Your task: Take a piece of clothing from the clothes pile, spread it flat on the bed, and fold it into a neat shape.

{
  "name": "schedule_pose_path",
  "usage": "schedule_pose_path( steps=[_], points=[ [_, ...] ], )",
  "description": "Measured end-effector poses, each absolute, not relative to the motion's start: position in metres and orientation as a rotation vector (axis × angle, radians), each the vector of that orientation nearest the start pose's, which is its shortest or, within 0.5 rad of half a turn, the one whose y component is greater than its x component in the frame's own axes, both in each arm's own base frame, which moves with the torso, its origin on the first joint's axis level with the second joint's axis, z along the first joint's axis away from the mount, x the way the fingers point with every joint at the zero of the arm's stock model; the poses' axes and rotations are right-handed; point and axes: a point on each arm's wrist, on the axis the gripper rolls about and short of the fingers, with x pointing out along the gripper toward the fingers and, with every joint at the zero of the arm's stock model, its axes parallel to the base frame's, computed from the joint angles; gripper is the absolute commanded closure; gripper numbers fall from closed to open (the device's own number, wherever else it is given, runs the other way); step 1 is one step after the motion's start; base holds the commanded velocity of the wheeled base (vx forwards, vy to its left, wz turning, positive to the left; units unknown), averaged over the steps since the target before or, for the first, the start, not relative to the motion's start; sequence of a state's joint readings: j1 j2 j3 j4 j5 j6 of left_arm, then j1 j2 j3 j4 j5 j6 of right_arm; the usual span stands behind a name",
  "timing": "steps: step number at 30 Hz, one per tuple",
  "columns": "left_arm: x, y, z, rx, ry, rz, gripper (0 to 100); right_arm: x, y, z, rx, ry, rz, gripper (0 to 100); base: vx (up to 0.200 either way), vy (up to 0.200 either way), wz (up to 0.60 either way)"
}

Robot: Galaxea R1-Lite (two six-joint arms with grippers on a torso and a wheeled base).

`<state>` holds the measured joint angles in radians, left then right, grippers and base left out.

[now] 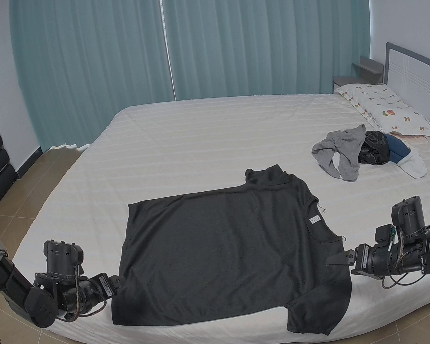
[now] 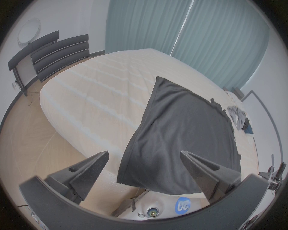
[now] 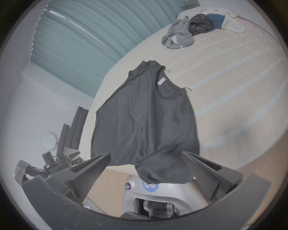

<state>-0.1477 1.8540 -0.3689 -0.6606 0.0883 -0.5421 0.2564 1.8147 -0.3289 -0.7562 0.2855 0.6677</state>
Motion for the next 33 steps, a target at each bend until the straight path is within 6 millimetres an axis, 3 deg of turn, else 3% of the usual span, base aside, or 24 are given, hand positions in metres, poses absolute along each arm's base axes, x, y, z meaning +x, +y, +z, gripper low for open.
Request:
schedule_pose_path(
  steps=[9,21,30,33],
  points=[
    [0.246,-0.035,0.049,-0.450,0.789,0.172,0,0.231,0.072,0.049,0.709,0.930,0.225,0,0.000,0.200,0.00],
    [0.249,-0.036,0.050,-0.452,0.781,0.164,0,0.229,0.072,0.045,0.720,0.912,0.231,0,0.000,0.000,0.00],
    [0.250,-0.037,0.051,-0.472,0.774,0.168,0,0.231,0.073,0.040,0.736,0.873,0.241,0,0.200,0.000,0.00],
    [0.252,-0.040,0.052,-0.497,0.768,0.168,0,0.231,0.073,0.038,0.738,0.878,0.238,0,0.000,0.000,0.00]
  ],
)
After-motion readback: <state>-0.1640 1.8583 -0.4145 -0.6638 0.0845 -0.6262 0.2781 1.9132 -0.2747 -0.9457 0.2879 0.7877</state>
